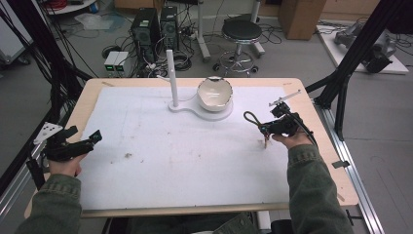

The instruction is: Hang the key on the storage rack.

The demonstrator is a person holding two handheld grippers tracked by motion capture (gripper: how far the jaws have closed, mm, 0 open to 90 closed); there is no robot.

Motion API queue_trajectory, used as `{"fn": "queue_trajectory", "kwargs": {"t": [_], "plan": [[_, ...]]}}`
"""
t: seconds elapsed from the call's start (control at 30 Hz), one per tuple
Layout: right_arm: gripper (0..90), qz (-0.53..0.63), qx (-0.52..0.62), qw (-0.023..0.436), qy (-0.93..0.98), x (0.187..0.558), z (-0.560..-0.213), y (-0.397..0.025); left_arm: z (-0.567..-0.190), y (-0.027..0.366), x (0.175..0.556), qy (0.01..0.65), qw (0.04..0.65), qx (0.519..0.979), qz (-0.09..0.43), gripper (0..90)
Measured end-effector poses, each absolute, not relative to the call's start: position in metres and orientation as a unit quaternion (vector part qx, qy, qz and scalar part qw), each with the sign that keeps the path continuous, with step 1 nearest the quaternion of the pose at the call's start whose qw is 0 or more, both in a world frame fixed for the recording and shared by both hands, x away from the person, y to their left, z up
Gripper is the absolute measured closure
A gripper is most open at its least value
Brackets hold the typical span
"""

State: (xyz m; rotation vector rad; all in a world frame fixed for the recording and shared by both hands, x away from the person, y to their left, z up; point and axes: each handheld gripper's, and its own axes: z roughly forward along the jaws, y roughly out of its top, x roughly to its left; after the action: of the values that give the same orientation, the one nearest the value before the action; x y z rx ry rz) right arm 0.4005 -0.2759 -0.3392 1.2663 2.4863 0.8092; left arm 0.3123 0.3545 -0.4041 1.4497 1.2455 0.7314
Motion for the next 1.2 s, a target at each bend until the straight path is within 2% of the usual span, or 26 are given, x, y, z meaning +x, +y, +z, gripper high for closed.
{"fn": "queue_trajectory", "kwargs": {"t": [0.6,1.2], "plan": [[76.8,0.319,0.429,0.119,0.837,0.401,-0.295,-0.263,-0.404,0.354,0.312,0.520,0.519,0.606,0.304,2.4],[76.7,0.327,0.394,0.130,0.849,0.414,-0.248,-0.223,-0.405,0.354,0.313,0.520,0.520,0.606,0.305,2.4]]}}
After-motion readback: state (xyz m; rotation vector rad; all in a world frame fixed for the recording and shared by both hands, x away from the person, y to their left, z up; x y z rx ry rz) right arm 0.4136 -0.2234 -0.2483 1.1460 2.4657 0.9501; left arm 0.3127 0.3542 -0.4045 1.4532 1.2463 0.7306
